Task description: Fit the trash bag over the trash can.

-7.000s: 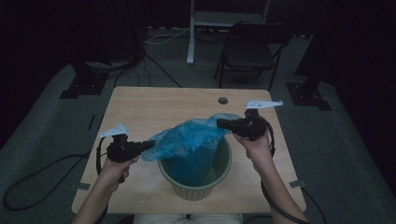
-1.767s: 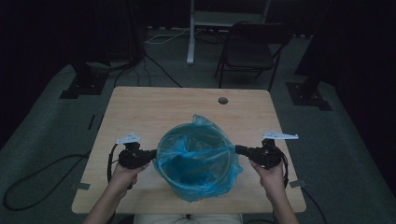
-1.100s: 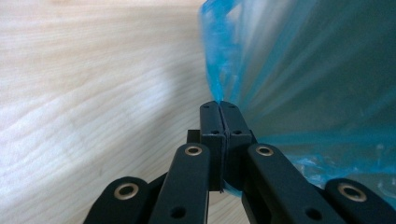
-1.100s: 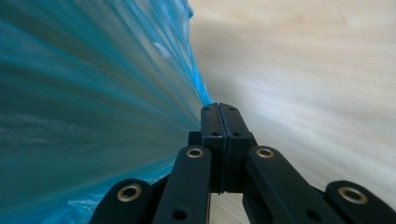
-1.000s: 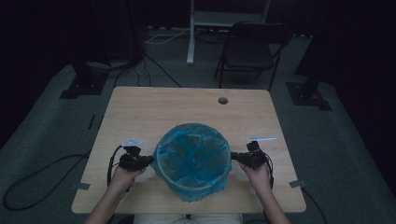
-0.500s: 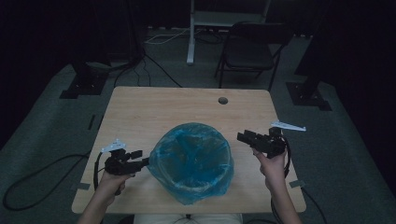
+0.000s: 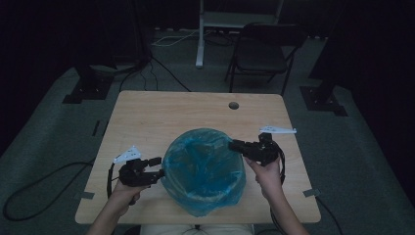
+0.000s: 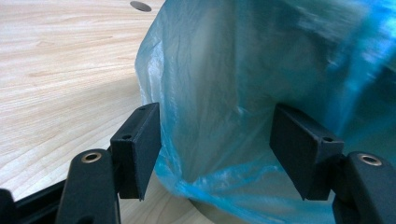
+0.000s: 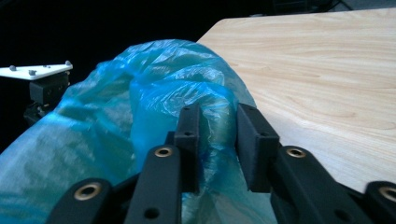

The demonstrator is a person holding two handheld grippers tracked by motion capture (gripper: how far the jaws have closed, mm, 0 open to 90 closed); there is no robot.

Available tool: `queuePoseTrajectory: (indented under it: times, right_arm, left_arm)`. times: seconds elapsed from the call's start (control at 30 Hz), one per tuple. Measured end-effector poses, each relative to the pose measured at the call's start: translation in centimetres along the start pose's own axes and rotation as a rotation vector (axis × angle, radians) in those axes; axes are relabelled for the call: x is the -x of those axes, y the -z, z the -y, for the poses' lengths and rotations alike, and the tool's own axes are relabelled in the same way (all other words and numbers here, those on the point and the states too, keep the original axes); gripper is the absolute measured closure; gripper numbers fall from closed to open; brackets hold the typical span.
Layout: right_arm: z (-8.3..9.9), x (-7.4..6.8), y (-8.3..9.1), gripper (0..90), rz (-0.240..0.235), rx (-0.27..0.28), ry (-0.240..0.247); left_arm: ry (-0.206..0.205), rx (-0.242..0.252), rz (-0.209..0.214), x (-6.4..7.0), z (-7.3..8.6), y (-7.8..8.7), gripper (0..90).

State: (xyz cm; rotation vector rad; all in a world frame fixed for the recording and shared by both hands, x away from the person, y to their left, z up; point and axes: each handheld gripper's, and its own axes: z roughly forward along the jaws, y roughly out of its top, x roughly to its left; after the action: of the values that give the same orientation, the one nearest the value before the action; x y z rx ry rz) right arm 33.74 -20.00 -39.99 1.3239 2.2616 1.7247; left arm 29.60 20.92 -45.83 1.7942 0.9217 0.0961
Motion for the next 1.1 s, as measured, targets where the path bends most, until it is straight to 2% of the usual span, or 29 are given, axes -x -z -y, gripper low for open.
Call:
queuePoseTrajectory:
  times: [0.1,0.13,0.17,0.27,0.43,0.5,0.53,0.77,0.97,1.03,1.1]
  right_arm:
    - [-0.3,-0.3,-0.3,78.6,0.02,-0.003,0.013]
    - [-0.4,-0.4,-0.5,78.8,0.015,-0.008,0.021]
    - [-0.7,-0.3,-0.6,78.9,0.011,-0.019,0.02]
    - [-0.9,0.0,-0.6,79.0,0.038,-0.012,0.024]
    - [-2.0,1.1,-0.6,79.2,0.094,-0.017,0.021]
    - [-2.6,1.7,-0.6,79.3,0.138,-0.012,0.025]
    - [-2.8,2.1,-0.6,79.3,0.152,-0.009,0.019]
    - [-4.4,4.4,-0.6,79.2,0.209,0.009,-0.028]
    - [-5.1,5.4,-0.8,79.0,0.215,0.012,-0.051]
    - [-5.2,5.4,-0.8,72.6,0.211,0.01,-0.048]
    - [-5.2,5.3,-0.3,59.5,0.203,0.035,-0.047]
  left_arm:
    - [-0.002,-0.018,0.008,0.2,-0.3,-1.1,34.7]
    - [-0.001,-0.017,-0.016,0.2,-0.4,-1.5,36.1]
    - [0.005,-0.016,-0.019,0.1,-0.6,-1.7,37.9]
    - [0.023,-0.012,-0.007,-0.5,-1.0,-2.3,37.9]
    - [-0.003,-0.024,-0.028,-0.7,-1.5,-3.1,37.3]
    - [-0.019,-0.028,-0.053,-0.7,-1.6,-3.3,37.0]
    - [-0.026,-0.038,-0.076,-0.8,-1.6,-3.5,36.8]
    - [0.006,-0.018,-0.097,-1.7,-1.7,-3.6,36.6]
    - [0.001,0.001,-0.11,-1.7,-1.9,-3.3,36.7]
    - [0.0,0.01,-0.106,-1.6,-2.0,-3.1,36.6]
    - [0.0,0.019,-0.104,-1.6,-2.2,-2.8,36.7]
